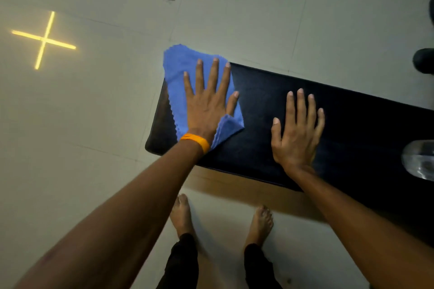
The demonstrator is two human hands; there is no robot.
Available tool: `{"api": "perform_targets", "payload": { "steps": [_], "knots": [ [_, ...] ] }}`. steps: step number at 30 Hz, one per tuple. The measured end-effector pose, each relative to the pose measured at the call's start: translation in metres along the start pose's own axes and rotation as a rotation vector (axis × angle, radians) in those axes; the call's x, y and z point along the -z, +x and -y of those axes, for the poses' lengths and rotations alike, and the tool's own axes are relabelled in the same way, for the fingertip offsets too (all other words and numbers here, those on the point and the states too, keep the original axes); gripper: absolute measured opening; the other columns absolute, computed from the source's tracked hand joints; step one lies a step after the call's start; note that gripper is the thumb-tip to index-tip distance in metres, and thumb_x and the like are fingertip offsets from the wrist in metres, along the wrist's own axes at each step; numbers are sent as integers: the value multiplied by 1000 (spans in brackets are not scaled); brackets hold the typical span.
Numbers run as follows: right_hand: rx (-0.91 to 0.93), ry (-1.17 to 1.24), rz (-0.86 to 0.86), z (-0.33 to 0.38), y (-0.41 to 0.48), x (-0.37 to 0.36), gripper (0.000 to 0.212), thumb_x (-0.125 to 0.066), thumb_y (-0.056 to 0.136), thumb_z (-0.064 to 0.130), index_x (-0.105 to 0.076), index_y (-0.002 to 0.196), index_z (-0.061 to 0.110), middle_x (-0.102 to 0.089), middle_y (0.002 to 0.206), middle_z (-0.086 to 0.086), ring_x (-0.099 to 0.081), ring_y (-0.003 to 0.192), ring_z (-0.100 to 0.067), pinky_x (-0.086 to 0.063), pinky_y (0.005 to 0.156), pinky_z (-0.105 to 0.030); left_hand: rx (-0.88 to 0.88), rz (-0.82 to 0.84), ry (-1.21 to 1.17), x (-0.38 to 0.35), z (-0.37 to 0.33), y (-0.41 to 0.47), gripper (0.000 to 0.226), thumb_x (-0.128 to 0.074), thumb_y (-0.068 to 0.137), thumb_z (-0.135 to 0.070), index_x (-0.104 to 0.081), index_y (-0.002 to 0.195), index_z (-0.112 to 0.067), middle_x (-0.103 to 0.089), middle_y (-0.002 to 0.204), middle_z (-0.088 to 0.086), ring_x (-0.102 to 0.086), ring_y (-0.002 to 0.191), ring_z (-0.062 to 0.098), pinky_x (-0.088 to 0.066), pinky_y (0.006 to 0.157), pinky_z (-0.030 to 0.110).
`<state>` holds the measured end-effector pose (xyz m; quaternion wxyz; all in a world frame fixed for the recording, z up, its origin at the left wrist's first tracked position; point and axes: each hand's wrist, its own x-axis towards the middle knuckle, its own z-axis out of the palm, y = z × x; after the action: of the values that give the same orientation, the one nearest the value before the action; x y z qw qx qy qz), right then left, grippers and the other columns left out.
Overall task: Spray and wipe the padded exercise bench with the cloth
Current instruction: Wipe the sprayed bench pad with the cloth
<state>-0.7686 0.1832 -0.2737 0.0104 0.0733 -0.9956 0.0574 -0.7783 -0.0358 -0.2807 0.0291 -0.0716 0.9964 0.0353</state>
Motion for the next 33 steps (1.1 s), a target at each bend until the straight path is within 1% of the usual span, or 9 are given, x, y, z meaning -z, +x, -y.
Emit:
{"api": "perform_targets", "payload": {
  "steps": [3, 6, 13, 19, 21, 25, 26, 30, 33],
  "knots": [
    [0, 13, 23, -4, 1, 2, 64, -32, 102, 43, -23, 158, 15, -18, 167, -8, -13, 155, -28, -13, 124, -53, -331, 16, -54, 0, -38, -54, 68, -31, 106, -53, -16, 163, -20, -13, 170, 9, -9, 156, 40, -11, 122, 66],
    [36, 68, 71, -11, 1, 9, 64, -31, 102, 45, -26, 157, 14, -19, 167, -8, -15, 154, -29, -14, 124, -53, -449, 18, -112, -1, -49, -73, 64, -31, 106, -51, -20, 162, -22, -15, 170, 5, -10, 157, 35, -13, 122, 64],
    [-31, -31, 143, -94, -41, 28, 68, -23, 101, 57, -16, 160, 23, -9, 169, -6, -7, 156, -29, -12, 124, -56, -118, 0, -78, -1, -81, -13, 65, -22, 107, -51, -10, 163, -20, -5, 171, 4, -2, 158, 34, -2, 125, 62],
    [-14, -15, 141, -105, -45, 28, 67, -26, 102, 54, -21, 159, 20, -13, 168, -6, -11, 155, -29, -13, 123, -56, -707, 82, -21, 2, -94, -45, 66, -26, 106, -52, -15, 163, -20, -12, 171, 4, -7, 158, 34, -14, 123, 63],
    [-5, 1, 131, -107, -45, 27, 66, -28, 102, 53, -21, 159, 21, -14, 168, -6, -10, 155, -28, -12, 124, -55, -677, 49, -27, 0, -91, -32, 66, -24, 105, -54, -17, 163, -22, -14, 171, 2, -9, 158, 30, -15, 123, 60],
    [33, 9, 138, -112, -46, 25, 66, -26, 103, 54, -16, 160, 22, -10, 169, -6, -7, 156, -27, -9, 125, -53, -129, 18, -91, 0, -121, -19, 66, -20, 106, -52, -10, 163, -21, -4, 171, 2, -1, 158, 31, 0, 126, 59],
    [31, 14, 132, -111, -46, 24, 65, -26, 103, 53, -17, 160, 21, -10, 168, -6, -7, 156, -27, -9, 125, -53, -107, 18, -92, -1, -139, -26, 66, -20, 106, -52, -9, 164, -20, -2, 171, 3, 1, 158, 32, 2, 125, 59],
    [-14, 102, 84, -112, -46, 26, 59, -30, 103, 38, -29, 156, 12, -22, 166, -9, -17, 154, -26, -15, 124, -52, -417, 66, -88, -6, -176, -55, 63, -24, 108, -47, -11, 163, -19, -5, 172, 5, 0, 158, 30, -11, 124, 61],
    [-10, 202, 67, -119, -47, 30, 57, -30, 101, 27, -33, 154, 5, -28, 164, -10, -22, 153, -25, -18, 124, -48, -353, 24, -109, -7, -174, -53, 61, -26, 108, -45, -13, 163, -22, -7, 171, 2, -2, 159, 27, -9, 126, 57]
  ]
}}
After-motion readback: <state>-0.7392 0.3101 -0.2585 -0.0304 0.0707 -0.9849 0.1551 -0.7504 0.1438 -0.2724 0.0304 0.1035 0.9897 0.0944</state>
